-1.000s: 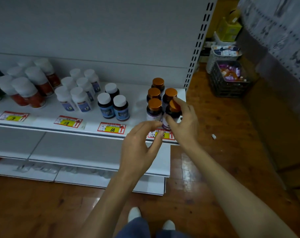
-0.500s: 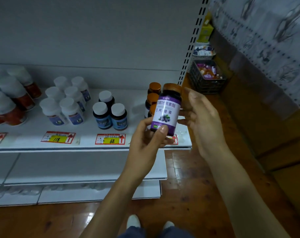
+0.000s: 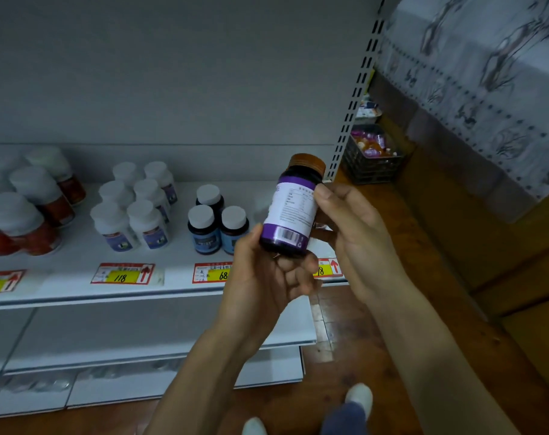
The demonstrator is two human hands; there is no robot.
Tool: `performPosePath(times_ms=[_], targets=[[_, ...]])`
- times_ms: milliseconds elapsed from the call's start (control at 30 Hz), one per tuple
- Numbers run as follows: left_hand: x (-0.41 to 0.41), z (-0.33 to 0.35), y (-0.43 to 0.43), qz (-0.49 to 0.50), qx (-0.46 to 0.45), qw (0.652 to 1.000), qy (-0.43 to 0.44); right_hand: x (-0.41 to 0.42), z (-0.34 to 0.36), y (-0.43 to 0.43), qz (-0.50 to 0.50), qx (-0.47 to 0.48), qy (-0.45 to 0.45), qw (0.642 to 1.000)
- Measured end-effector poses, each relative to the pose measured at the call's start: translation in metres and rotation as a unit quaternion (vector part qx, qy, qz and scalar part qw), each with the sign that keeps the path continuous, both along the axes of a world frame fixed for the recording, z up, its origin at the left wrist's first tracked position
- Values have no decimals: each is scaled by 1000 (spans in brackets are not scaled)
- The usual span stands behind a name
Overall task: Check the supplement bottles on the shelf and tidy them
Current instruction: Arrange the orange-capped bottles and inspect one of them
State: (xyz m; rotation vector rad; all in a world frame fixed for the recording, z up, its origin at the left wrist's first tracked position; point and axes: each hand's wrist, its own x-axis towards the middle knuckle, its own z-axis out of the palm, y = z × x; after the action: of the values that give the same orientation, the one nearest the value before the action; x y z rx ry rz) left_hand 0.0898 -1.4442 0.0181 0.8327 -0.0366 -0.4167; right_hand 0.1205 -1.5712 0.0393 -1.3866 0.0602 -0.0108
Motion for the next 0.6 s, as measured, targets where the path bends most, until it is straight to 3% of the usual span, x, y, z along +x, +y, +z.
performPosePath(times_ms=[233, 400, 600], targets=[[4, 2, -7, -94, -188, 977, 40, -2, 12, -5, 5, 17, -18, 1000], [4, 7, -18, -9, -98, 995, 21, -5, 11, -7, 21, -6, -35, 999], [11, 4, -26, 91, 50, 994, -40, -14, 7, -9, -72, -92, -139, 983]])
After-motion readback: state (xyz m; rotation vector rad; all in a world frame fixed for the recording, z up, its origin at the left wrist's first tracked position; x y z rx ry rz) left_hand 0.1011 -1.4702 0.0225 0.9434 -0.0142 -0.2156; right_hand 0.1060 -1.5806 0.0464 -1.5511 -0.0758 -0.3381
